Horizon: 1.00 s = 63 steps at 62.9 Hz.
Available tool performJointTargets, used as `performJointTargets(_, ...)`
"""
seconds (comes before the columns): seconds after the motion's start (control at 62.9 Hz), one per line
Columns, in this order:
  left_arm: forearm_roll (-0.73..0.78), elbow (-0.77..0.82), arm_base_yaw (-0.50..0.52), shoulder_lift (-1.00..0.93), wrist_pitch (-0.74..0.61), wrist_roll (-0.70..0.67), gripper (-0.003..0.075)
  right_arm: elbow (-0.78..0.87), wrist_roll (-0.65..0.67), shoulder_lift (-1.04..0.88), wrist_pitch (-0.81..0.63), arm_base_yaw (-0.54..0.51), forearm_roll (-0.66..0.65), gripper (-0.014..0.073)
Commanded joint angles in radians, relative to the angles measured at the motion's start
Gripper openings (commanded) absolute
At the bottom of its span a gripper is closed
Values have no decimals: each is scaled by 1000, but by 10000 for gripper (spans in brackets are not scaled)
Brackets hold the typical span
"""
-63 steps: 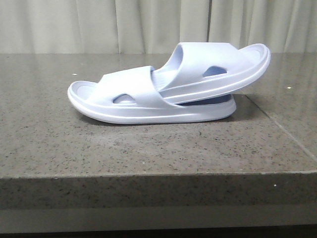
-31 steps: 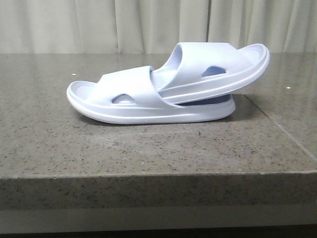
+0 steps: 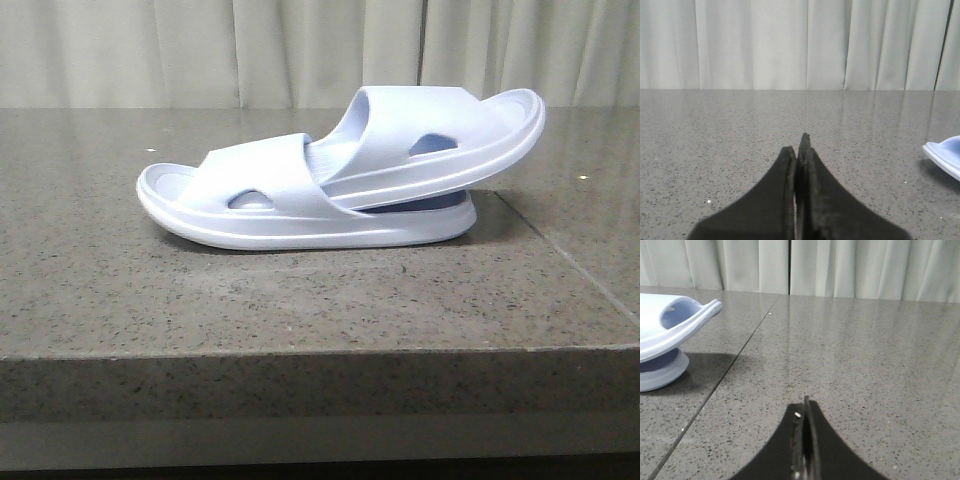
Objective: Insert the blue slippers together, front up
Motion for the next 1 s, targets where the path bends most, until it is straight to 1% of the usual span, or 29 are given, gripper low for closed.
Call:
performJointTargets(0.0,0,8,-6,-16,-80,-10,-20,-3,-8,-17,-90,-6,-5,-67)
performJointTargets(0.286,0,8,-6,-16,-80,-10,-20,-3,-6,-17,-97,-6,-5,-67)
performJointTargets(0.477,0,8,-6,-16,-80,-10,-20,-3,49,-17,-96,-7,-30,-67)
performJointTargets(0.986,0,8,-6,-16,-80,-10,-20,-3,49,-17,-103,-7,-28,-67)
